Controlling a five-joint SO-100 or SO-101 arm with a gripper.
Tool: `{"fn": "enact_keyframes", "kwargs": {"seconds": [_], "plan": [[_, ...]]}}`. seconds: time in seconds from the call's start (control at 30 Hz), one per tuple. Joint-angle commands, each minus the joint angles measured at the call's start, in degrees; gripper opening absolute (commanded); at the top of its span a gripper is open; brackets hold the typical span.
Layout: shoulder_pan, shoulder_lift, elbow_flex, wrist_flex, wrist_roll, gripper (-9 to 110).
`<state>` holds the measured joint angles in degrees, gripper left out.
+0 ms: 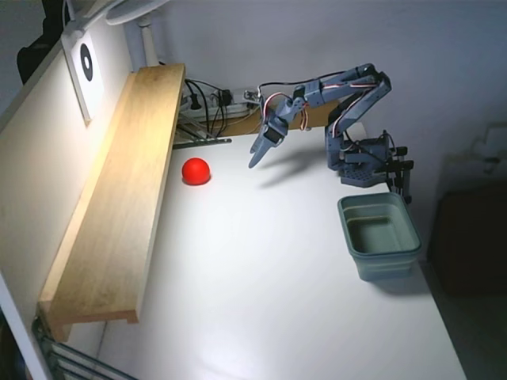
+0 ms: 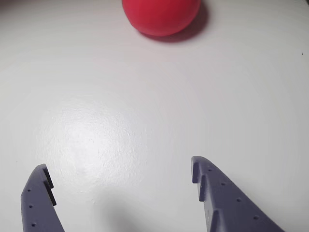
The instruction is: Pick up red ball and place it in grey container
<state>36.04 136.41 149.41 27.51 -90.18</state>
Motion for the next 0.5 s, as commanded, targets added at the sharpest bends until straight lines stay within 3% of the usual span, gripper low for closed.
{"fn": "enact_keyframes", "kwargs": {"seconds": [0.0,0.47], "plan": [[0.0,-2.3,-0.7,-2.0,0.2,38],[0.0,-34.5,-16.2,-18.8,0.2,38]]}}
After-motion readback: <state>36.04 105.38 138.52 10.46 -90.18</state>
